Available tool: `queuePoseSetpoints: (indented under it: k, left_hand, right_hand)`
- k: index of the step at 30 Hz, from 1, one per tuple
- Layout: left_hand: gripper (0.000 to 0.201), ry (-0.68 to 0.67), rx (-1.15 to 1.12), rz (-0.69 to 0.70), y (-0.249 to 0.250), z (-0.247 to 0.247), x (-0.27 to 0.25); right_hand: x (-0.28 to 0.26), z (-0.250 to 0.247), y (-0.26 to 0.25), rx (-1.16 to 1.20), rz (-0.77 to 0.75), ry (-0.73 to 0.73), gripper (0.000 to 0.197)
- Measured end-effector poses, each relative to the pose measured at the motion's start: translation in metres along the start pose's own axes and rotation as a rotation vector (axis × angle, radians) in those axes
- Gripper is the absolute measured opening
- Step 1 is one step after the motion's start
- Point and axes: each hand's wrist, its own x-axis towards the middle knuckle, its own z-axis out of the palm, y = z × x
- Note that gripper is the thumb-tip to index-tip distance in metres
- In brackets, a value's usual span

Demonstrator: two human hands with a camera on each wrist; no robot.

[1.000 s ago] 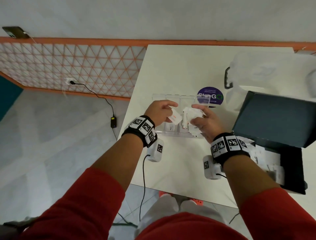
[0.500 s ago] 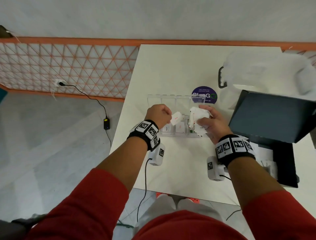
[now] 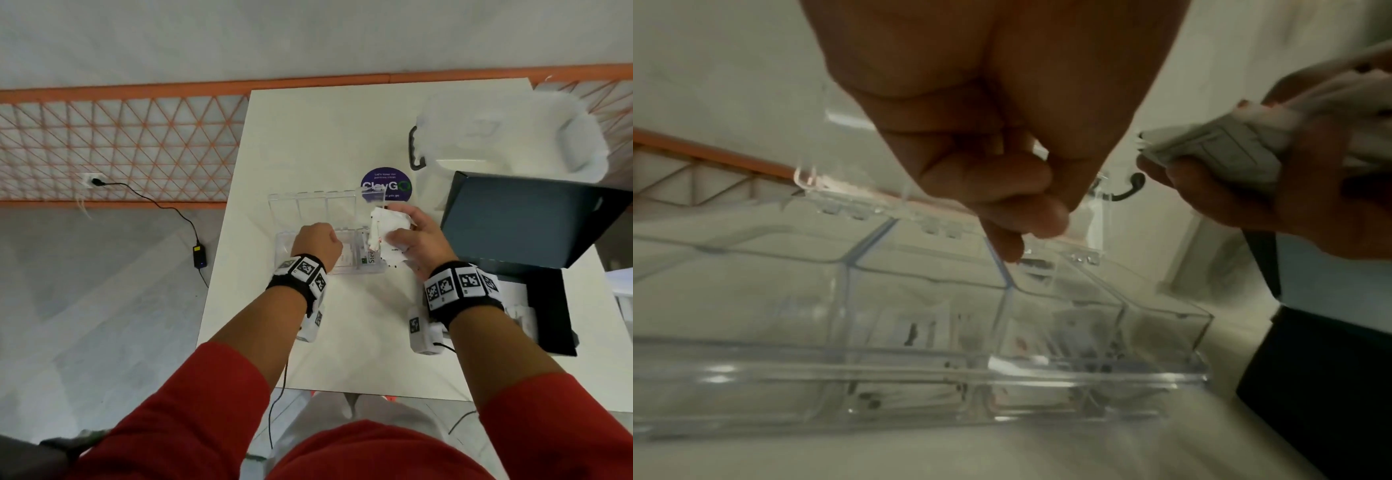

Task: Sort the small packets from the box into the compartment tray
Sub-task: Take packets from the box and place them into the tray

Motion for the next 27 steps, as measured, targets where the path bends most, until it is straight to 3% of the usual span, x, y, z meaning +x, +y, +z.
queuePoseSetpoints:
  k: [4, 7, 12, 15, 27]
  left_hand:
    - [0.014, 0.031, -0.110, 0.057, -0.009, -0.009, 0.004]
    - [0.008, 0.043, -0.331, 0.150, -0.005, -0.019, 0.001]
    - [0.022, -0.119, -0.654, 0.142, 0.005, -0.032, -0.002]
    - [0.029, -0.096, -0.644, 0.124, 0.002, -0.034, -0.002]
    - [0.020, -0.070, -0.736, 0.059, -0.019, -0.048, -0.004]
  right_hand:
    - [-0.001, 0.007, -0.003, -0.001, 0.014, -0.005, 0.052]
    - [-0.003, 0.016, -0.006, -0.061, 0.031, -0.034, 0.052]
    - [0.001, 0.031, -0.006, -0.090, 0.063, -0.116, 0.047]
    - [0.003, 0.038, -0.004, -0.049, 0.049, -0.126, 0.049]
    - [-0.002, 0.052, -0.001, 0.081, 0.029, -0.098, 0.049]
